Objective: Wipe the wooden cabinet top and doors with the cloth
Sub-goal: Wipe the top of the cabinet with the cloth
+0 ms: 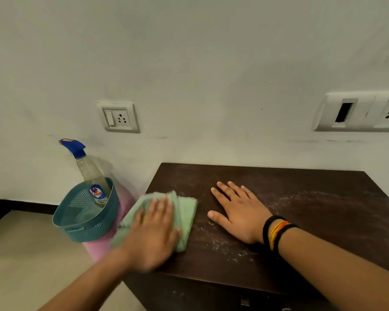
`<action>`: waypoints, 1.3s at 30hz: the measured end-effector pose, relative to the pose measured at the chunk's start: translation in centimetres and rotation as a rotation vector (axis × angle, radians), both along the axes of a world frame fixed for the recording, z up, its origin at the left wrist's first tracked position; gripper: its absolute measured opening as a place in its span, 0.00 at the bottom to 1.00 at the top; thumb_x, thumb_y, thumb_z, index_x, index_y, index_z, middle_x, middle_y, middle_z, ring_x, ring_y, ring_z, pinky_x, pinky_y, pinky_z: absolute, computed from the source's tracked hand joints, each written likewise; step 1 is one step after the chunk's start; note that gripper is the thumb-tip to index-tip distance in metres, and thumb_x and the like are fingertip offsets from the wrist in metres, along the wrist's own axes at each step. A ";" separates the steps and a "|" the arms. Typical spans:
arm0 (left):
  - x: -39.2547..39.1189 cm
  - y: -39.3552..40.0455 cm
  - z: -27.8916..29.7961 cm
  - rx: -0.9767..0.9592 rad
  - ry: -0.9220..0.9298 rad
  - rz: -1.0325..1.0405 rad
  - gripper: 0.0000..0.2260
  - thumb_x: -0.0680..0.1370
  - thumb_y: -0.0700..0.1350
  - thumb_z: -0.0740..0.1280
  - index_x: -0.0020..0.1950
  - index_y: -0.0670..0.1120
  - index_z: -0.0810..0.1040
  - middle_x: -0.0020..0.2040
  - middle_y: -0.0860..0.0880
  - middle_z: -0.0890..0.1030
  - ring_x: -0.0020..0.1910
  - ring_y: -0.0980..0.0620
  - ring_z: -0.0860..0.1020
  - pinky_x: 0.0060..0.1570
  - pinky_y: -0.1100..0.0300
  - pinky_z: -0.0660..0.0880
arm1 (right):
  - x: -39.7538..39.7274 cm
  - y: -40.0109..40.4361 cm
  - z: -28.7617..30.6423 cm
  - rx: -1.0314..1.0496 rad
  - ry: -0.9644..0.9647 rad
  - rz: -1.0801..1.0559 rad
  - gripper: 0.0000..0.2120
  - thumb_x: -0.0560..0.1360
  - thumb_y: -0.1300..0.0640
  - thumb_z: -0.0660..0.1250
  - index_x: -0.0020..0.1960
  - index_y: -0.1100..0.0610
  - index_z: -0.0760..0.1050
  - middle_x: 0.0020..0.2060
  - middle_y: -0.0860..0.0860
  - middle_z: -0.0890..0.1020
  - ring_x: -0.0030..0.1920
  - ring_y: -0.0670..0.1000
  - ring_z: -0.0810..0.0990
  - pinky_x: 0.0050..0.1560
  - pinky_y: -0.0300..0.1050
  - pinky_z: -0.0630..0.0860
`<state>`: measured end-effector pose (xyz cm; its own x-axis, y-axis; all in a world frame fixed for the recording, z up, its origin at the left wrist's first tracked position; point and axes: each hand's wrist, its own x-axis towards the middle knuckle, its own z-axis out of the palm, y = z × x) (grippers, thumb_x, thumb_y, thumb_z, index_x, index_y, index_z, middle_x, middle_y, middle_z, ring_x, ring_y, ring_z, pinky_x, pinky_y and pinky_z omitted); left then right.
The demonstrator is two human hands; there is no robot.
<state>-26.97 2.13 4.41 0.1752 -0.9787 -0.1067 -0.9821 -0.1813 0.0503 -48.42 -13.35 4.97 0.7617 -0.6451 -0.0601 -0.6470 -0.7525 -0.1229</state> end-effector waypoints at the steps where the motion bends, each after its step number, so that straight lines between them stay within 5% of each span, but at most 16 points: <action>1: -1.0 0.0 -0.2 0.022 0.019 -0.064 0.36 0.76 0.71 0.34 0.79 0.56 0.32 0.79 0.55 0.32 0.79 0.52 0.32 0.73 0.51 0.32 | 0.1 0.0 -0.1 -0.009 -0.014 -0.007 0.42 0.73 0.25 0.33 0.81 0.46 0.44 0.81 0.48 0.47 0.80 0.52 0.43 0.78 0.54 0.42; 3: -1.0 -2.7 1.1 0.033 0.058 -0.134 0.32 0.80 0.68 0.39 0.80 0.56 0.34 0.80 0.55 0.34 0.80 0.51 0.35 0.75 0.50 0.34 | 0.3 0.0 0.0 -0.015 -0.019 0.001 0.41 0.74 0.27 0.33 0.81 0.46 0.44 0.81 0.48 0.48 0.80 0.52 0.44 0.78 0.54 0.42; 7: 3.1 -4.8 3.8 0.107 0.063 0.175 0.29 0.85 0.58 0.44 0.82 0.49 0.38 0.82 0.47 0.37 0.81 0.47 0.38 0.79 0.46 0.40 | -0.7 -0.2 0.0 0.031 -0.017 0.045 0.42 0.73 0.27 0.31 0.81 0.46 0.43 0.81 0.47 0.46 0.80 0.50 0.42 0.78 0.53 0.41; 10: 0.1 0.3 0.1 -0.066 0.023 -0.010 0.31 0.81 0.65 0.37 0.81 0.55 0.38 0.82 0.53 0.37 0.78 0.56 0.32 0.76 0.54 0.36 | -0.9 -0.5 -0.3 0.013 -0.058 0.056 0.43 0.73 0.26 0.30 0.81 0.46 0.44 0.81 0.47 0.47 0.80 0.50 0.43 0.77 0.52 0.40; 12: -1.7 -1.7 -0.8 -0.018 0.175 -0.200 0.30 0.80 0.67 0.38 0.80 0.58 0.36 0.81 0.53 0.36 0.78 0.60 0.31 0.76 0.59 0.35 | -0.9 -0.4 -0.2 0.033 -0.063 0.069 0.43 0.73 0.26 0.29 0.81 0.46 0.45 0.81 0.48 0.48 0.80 0.50 0.43 0.77 0.52 0.41; 17: 2.2 -8.5 3.8 0.106 0.065 0.196 0.30 0.85 0.59 0.44 0.82 0.49 0.37 0.81 0.44 0.34 0.81 0.43 0.40 0.79 0.44 0.44 | -1.5 -0.8 0.2 0.041 -0.060 0.090 0.44 0.72 0.26 0.29 0.81 0.47 0.45 0.81 0.47 0.48 0.80 0.48 0.44 0.78 0.51 0.43; 21: -0.2 -2.6 -0.1 0.029 0.058 -0.093 0.35 0.77 0.70 0.37 0.79 0.55 0.32 0.78 0.55 0.31 0.77 0.56 0.30 0.75 0.53 0.35 | -1.5 -1.9 0.1 0.036 -0.087 0.102 0.42 0.74 0.27 0.31 0.81 0.48 0.46 0.81 0.46 0.50 0.80 0.47 0.46 0.78 0.49 0.46; 24: -1.9 -8.0 1.1 0.064 0.238 -0.255 0.32 0.82 0.64 0.45 0.81 0.53 0.38 0.77 0.56 0.30 0.80 0.54 0.39 0.77 0.56 0.43 | -1.3 -2.3 0.1 0.030 -0.089 0.096 0.43 0.74 0.27 0.32 0.81 0.49 0.46 0.81 0.47 0.51 0.80 0.47 0.47 0.78 0.50 0.47; 27: 0.6 -12.5 3.5 0.022 0.160 0.035 0.27 0.85 0.57 0.47 0.83 0.51 0.46 0.81 0.45 0.33 0.81 0.42 0.50 0.78 0.49 0.52 | -1.4 -2.5 0.1 0.038 -0.076 0.092 0.43 0.74 0.26 0.32 0.81 0.48 0.45 0.81 0.46 0.50 0.80 0.47 0.46 0.78 0.50 0.45; 29: 3.0 -11.0 2.5 -0.021 0.044 0.147 0.28 0.85 0.59 0.44 0.83 0.50 0.44 0.82 0.43 0.39 0.81 0.43 0.45 0.78 0.49 0.47 | -1.4 -2.7 0.0 0.034 -0.082 0.073 0.42 0.74 0.25 0.35 0.81 0.47 0.46 0.81 0.45 0.49 0.80 0.46 0.45 0.78 0.49 0.44; 34: -0.2 -7.0 -1.1 -0.030 0.017 -0.077 0.33 0.75 0.71 0.32 0.79 0.62 0.36 0.81 0.56 0.38 0.80 0.50 0.37 0.76 0.51 0.38 | -1.2 -3.1 -0.3 0.016 -0.090 0.039 0.39 0.75 0.27 0.37 0.81 0.45 0.46 0.81 0.44 0.48 0.80 0.48 0.44 0.76 0.48 0.42; 39: 1.7 -11.9 2.5 0.010 0.036 0.096 0.26 0.84 0.60 0.45 0.82 0.60 0.44 0.83 0.54 0.43 0.81 0.47 0.42 0.77 0.40 0.44 | -1.5 -2.6 0.0 0.019 -0.052 0.028 0.35 0.79 0.33 0.37 0.81 0.47 0.44 0.81 0.46 0.47 0.80 0.50 0.42 0.78 0.50 0.42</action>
